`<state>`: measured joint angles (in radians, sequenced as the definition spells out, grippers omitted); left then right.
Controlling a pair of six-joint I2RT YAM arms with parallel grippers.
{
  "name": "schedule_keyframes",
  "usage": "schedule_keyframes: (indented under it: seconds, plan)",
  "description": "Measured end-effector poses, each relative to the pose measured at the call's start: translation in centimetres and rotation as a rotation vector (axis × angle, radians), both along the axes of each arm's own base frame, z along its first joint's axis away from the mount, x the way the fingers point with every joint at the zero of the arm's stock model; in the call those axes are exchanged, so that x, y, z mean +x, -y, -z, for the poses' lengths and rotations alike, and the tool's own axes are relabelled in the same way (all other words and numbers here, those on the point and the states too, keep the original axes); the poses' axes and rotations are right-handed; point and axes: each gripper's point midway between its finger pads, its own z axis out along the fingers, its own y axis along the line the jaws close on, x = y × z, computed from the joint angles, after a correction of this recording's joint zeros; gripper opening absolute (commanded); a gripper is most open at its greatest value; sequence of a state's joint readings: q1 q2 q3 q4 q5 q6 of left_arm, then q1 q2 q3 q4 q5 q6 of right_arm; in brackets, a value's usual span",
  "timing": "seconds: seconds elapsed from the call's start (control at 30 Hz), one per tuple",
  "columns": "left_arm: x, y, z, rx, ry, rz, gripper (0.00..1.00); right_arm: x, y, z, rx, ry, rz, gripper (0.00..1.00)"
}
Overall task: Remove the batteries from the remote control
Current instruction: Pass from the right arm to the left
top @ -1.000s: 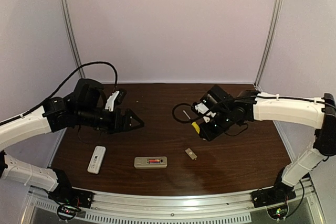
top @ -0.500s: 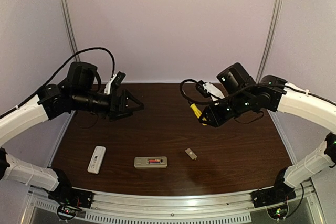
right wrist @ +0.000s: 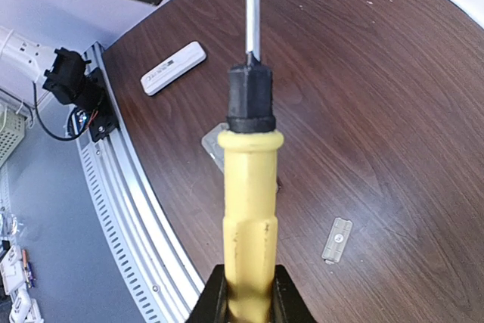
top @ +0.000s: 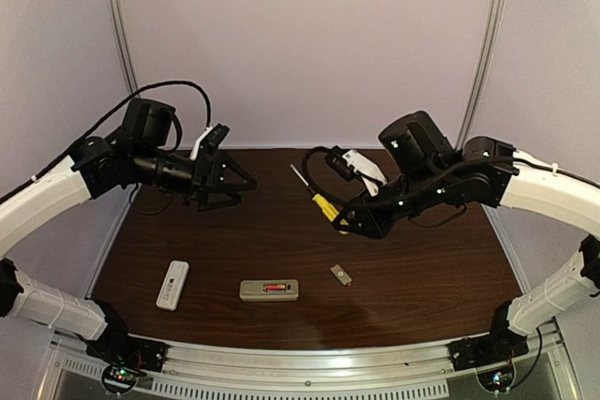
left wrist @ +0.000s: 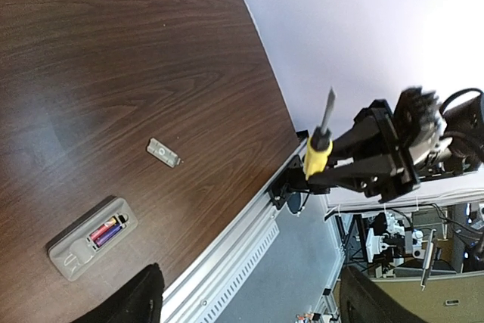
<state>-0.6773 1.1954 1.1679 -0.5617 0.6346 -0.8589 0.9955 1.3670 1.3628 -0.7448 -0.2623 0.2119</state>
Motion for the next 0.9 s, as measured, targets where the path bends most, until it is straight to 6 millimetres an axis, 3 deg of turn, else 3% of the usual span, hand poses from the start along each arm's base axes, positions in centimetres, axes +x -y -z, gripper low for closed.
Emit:
schedule_keyframes:
  seconds: [0.17, 0.33, 0.5, 0.9]
  plan:
    - [0.1, 0.5, -1.4, -0.039, -0.051, -0.011, 0.72, -2.7, -0.7, 0.1, 0.014, 0.027, -0.083, 0.00]
    - [0.4, 1.1, -2.8, -0.068, -0.074, -0.020, 0.68, -3.9, -1.4, -0.1, 0.007, 0.073, -0.122, 0.00]
    - [1.0, 2.0, -4.0, -0.085, -0.083, -0.013, 0.62, -4.1, -2.1, 0.0, -0.034, 0.136, -0.136, 0.00]
    - [0.2, 3.2, -3.1, -0.074, -0.159, 0.032, 0.41, -3.8, -3.5, -0.7, -0.114, 0.287, -0.131, 0.00]
